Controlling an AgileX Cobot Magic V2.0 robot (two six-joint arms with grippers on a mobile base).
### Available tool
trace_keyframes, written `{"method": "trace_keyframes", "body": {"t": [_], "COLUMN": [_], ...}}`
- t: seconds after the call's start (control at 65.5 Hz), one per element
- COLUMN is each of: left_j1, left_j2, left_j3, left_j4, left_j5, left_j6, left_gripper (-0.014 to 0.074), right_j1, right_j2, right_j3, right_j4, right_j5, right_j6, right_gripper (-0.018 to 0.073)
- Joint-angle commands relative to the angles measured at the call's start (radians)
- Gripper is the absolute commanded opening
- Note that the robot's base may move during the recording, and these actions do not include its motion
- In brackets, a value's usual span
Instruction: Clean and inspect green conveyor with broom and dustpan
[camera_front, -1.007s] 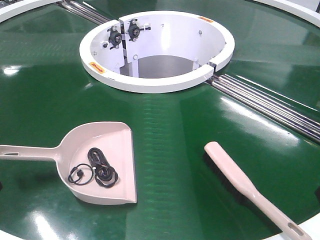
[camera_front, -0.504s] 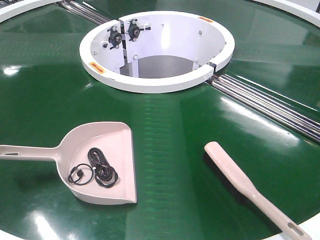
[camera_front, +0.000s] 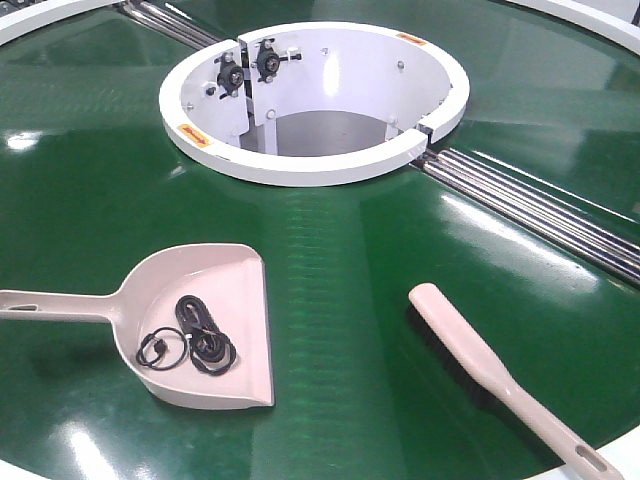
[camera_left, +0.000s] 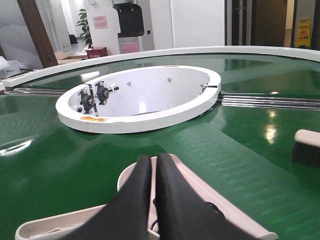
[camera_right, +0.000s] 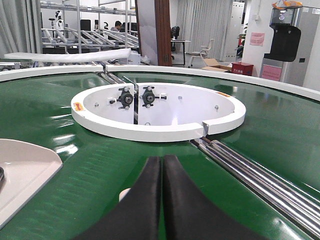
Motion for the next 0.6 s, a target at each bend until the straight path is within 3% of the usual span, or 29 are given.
{"method": "trace_keyframes", "body": {"t": [0.0, 0.107, 0.198, 0.305, 0.382, 0.458, 0.58], "left_j1": [-0.005, -0.005, -0.004, 0.025, 0.085, 0.147, 0.194], "left_j2": [0.008, 0.008, 0.005, 0.005, 0.005, 0.004, -0.073], "left_j3": [-0.025, -0.025, -0.025, -0.012, 0.043, 0.112, 0.217], "left_j4": [-0.012, -0.010, 0.039, 0.155, 0.259, 0.326, 0.400], "left_j5": [-0.065, -0.066, -0.067, -0.081, -0.151, -0.234, -0.306], "left_j6": [-0.010, -0.009, -0.036, -0.227, -0.407, -0.538, -0.613], "left_gripper": [-0.0008, -0.0008, -0.0008, -0.0008, -0.0008, -0.0008, -0.0008], "right_j1": [-0.006, -0.006, -0.006, -0.006, -0.006, -0.006, -0.006], "right_j2": [0.020, 0.020, 0.020, 0.020, 0.020, 0.020, 0.020], "right_j3": [-0.026, -0.026, -0.026, -0.026, -0.026, -0.026, -0.026], "right_j4": [-0.010, -0.010, -0.010, -0.010, -0.010, -0.010, -0.010], "right_j5": [-0.078, -0.078, -0.078, -0.078, -0.079, -0.079, -0.079], "right_j6": [-0.005, -0.005, -0.005, -0.005, -0.005, -0.005, -0.005], "right_gripper": [-0.0009, -0.0009, -0.0009, -0.0009, -0.0009, -0.0009, -0.0009]}}
